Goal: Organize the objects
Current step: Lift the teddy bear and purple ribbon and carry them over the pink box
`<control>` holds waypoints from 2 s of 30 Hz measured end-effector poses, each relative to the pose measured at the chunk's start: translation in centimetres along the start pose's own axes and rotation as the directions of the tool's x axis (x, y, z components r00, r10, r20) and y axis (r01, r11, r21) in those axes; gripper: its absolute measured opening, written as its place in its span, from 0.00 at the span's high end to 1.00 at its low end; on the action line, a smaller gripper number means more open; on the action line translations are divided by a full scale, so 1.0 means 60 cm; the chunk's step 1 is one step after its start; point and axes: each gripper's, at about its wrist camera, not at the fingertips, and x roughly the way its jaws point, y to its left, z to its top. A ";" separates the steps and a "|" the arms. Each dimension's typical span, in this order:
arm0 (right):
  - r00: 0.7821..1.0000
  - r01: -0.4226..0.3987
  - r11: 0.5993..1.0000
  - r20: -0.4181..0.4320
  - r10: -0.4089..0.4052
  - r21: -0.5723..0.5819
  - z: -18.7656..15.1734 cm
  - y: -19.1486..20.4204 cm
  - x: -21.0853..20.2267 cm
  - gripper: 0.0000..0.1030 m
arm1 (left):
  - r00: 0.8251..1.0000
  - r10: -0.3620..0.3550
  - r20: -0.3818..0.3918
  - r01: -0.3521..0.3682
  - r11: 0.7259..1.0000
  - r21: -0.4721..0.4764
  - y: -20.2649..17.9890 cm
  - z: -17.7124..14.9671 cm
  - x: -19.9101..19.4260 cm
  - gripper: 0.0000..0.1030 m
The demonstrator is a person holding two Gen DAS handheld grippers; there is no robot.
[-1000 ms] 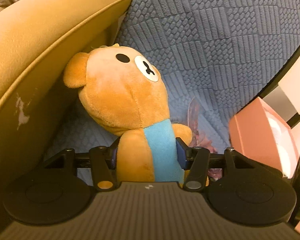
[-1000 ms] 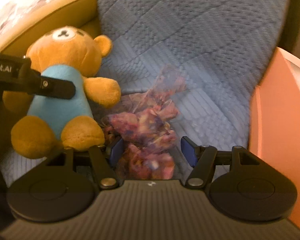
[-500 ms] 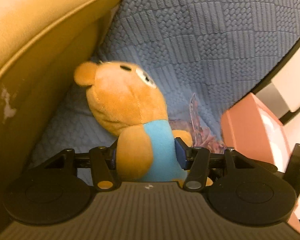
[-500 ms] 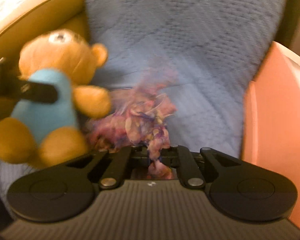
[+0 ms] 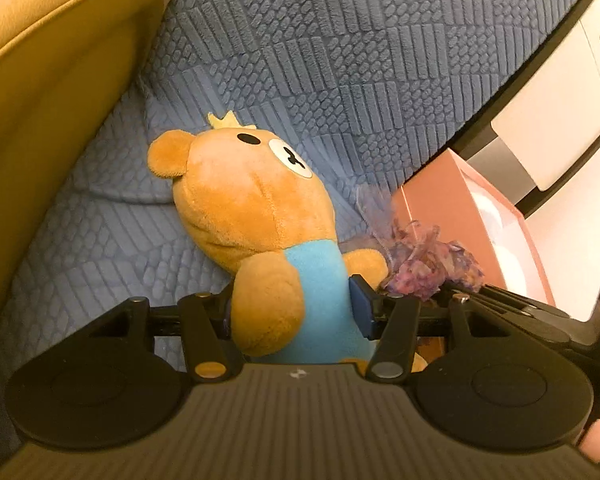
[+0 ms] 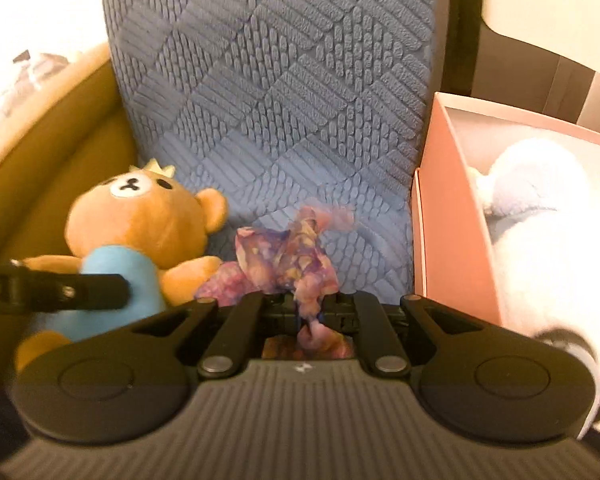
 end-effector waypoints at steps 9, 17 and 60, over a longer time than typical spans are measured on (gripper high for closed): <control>0.999 -0.025 0.997 -0.035 0.027 0.068 -0.031 -0.009 -0.087 0.90 | 1.000 0.026 -0.010 -0.026 0.999 0.036 -0.067 -0.036 -0.068 0.43; 0.999 -0.035 0.995 -0.001 0.035 0.095 -0.024 -0.026 -0.200 0.90 | 1.000 0.010 0.005 -0.010 0.998 0.067 -0.133 -0.055 -0.152 0.43; 0.989 -0.008 0.951 0.146 -0.039 0.308 -0.002 -0.289 -0.473 0.88 | 0.994 -0.106 -0.035 0.112 0.942 0.316 -0.536 -0.060 -0.172 0.43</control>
